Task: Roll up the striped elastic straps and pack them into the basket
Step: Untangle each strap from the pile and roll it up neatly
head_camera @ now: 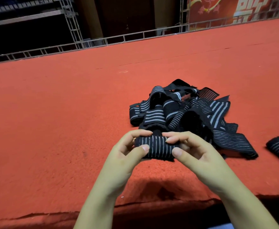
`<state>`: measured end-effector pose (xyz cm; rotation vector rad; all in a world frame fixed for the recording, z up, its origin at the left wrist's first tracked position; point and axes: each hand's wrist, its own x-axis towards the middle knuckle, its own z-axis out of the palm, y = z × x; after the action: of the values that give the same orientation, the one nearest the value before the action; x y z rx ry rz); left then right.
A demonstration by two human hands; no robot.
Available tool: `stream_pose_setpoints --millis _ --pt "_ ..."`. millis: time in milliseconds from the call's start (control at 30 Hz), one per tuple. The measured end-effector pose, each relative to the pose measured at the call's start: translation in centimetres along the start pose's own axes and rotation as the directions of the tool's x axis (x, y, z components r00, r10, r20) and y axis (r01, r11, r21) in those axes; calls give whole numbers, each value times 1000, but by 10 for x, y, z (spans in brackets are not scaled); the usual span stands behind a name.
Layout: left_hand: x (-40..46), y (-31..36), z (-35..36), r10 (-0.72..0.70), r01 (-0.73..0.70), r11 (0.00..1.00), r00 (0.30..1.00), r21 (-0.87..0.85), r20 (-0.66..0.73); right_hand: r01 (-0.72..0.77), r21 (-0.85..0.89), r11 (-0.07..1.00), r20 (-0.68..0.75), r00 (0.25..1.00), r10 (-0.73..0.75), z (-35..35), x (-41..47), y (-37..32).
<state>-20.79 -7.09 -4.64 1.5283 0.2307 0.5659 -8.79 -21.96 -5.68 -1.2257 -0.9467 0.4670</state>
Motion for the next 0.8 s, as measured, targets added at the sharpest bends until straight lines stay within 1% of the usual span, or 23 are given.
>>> stream_pose_setpoints --millis 67,167,300,467,567,633,700,733,800 --pt "2 -3 5 9 -10 999 1000 53 25 -46 -52 998 -39 998 44 -8 -4 3" --pt "7 -8 16 -3 -4 996 997 94 73 -111 -98 989 -34 994 108 -21 -11 4" --pt "17 -15 42 -31 15 994 990 110 138 -135 -147 980 -106 987 120 -42 -25 1" --pt "36 -25 88 -113 104 992 980 69 161 -136 -258 957 -216 973 81 -79 -42 6" --pt "43 -34 123 -156 168 984 973 -61 171 -140 -335 932 -309 950 31 -113 -49 1" --pt "47 -35 148 -211 242 954 961 -175 176 -141 -362 921 -379 925 -7 -139 -53 -5" --pt "52 -34 169 -257 299 921 948 -250 186 -162 -376 912 -471 881 -38 -168 -57 -12" --pt "57 -33 179 -268 316 912 942 -263 200 -178 -400 899 -517 854 -62 -183 -58 -16" --pt "65 -33 198 -282 341 904 929 -258 238 -238 -495 836 -611 780 -139 -217 -61 -19"
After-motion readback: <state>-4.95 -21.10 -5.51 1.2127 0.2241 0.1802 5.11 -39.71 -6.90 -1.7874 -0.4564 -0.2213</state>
